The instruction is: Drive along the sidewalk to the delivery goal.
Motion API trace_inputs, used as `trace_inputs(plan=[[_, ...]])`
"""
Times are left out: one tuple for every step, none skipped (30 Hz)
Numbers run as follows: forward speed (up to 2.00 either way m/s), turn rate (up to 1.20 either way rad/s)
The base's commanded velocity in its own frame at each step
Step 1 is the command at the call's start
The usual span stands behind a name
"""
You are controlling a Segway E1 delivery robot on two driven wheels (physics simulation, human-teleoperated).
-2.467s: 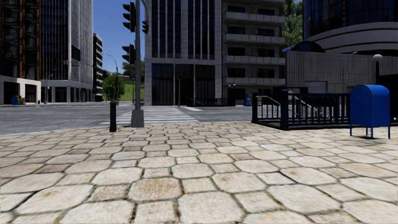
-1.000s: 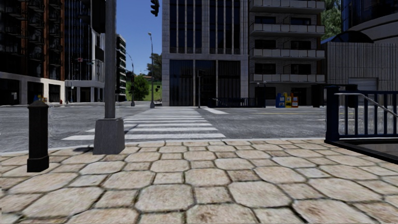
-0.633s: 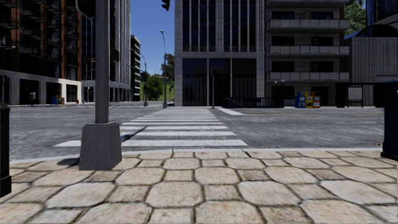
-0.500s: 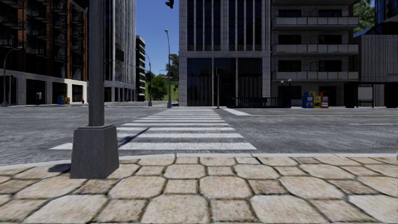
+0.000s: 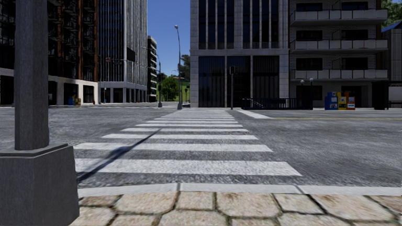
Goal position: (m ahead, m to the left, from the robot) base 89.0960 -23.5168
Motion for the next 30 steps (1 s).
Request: trace_inputs(plan=[[2.00, 0.00], [2.00, 0.00], [2.00, 0.00], [2.00, 0.00], [2.00, 0.00], [2.00, 0.00], [2.00, 0.00], [2.00, 0.00], [2.00, 0.00], [2.00, 0.00], [2.00, 0.00], [2.00, 0.00], [2.00, 0.00], [2.00, 0.00], [2.00, 0.00], [2.00, 0.00], [2.00, 0.00], [2.00, 0.00], [2.00, 0.00], [2.00, 0.00], [1.96, 0.00], [1.92, 0.00], [1.89, 0.00], [1.86, 0.00], [1.84, 0.00], [1.77, 0.00], [1.68, 0.00], [1.59, 0.00], [1.47, 0.00], [1.37, 0.00]])
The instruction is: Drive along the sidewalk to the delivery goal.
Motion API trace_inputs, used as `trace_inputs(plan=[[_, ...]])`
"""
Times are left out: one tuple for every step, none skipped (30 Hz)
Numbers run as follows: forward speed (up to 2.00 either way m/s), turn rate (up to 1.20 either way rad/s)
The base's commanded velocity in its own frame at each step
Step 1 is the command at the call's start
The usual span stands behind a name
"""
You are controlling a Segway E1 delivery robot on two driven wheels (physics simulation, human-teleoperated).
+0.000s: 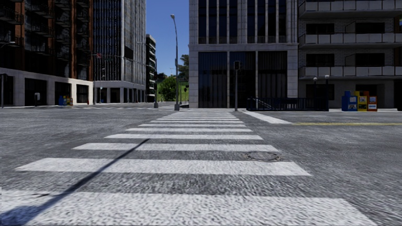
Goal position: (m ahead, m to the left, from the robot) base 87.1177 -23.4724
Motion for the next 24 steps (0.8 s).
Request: trace_inputs(plan=[[1.29, 0.00], [1.26, 0.00], [1.24, 0.00], [1.24, 0.00], [1.20, 0.00], [1.20, 0.00], [1.19, 0.00], [1.19, 0.00], [1.19, 0.00], [1.19, 0.00], [1.19, 0.00], [1.19, 0.00], [1.19, 0.00], [1.19, 0.00], [1.19, 0.00], [1.19, 0.00], [1.19, 0.00], [1.19, 0.00], [1.19, 0.00], [1.19, 0.00], [1.22, 0.00], [1.23, 0.00], [1.38, 0.00], [1.38, 0.00]])
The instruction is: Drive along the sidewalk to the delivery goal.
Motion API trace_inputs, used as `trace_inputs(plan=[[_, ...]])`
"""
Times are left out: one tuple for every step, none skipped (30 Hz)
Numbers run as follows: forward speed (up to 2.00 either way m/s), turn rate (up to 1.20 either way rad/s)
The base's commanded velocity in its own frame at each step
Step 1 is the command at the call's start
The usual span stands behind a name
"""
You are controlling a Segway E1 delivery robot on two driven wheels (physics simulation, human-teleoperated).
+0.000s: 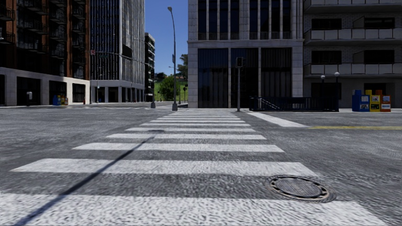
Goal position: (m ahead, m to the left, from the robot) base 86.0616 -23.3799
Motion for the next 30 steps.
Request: trace_inputs(plan=[[1.80, 0.00], [1.93, 0.00], [1.96, 0.00], [1.97, 0.00], [1.98, 0.00], [1.98, 0.00], [1.98, 0.00], [1.98, 0.00], [1.98, 0.00], [1.98, 0.00], [1.98, 0.00], [1.98, 0.00], [1.98, 0.00], [1.98, 0.00], [1.98, 0.00], [1.98, 0.00], [1.98, 0.00], [1.98, 0.00], [1.98, 0.00], [1.98, 0.00], [1.98, 0.00], [1.98, 0.00], [1.98, 0.00], [1.98, 0.00], [1.98, 0.00], [1.98, 0.00], [1.98, 0.00], [1.98, 0.00], [1.98, 0.00], [1.98, 0.00]])
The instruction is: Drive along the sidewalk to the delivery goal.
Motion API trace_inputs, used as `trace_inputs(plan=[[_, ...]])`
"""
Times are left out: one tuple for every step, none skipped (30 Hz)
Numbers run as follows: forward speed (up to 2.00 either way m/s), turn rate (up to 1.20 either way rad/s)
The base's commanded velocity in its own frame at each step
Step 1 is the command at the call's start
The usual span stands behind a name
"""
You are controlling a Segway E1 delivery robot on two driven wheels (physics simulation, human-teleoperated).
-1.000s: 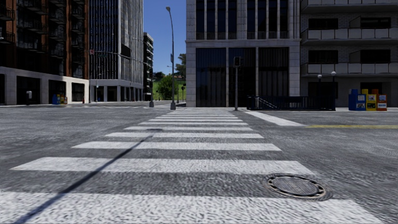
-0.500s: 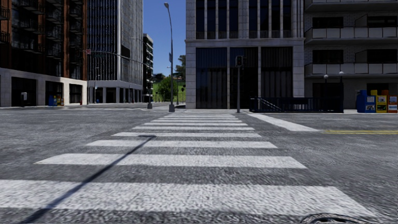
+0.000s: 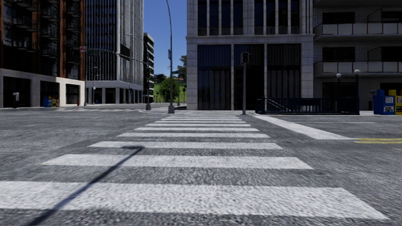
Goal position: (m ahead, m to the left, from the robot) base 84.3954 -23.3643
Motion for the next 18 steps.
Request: trace_inputs(plan=[[1.98, 0.00], [1.98, 0.00], [1.98, 0.00], [1.98, 0.00], [1.98, 0.00], [1.98, 0.00], [1.98, 0.00], [1.98, 0.00], [1.98, 0.00], [1.98, 0.00], [1.98, 0.00], [1.98, 0.00], [1.98, 0.00], [1.98, 0.00], [1.98, 0.00], [1.98, 0.00], [1.98, 0.00], [1.98, 0.00]])
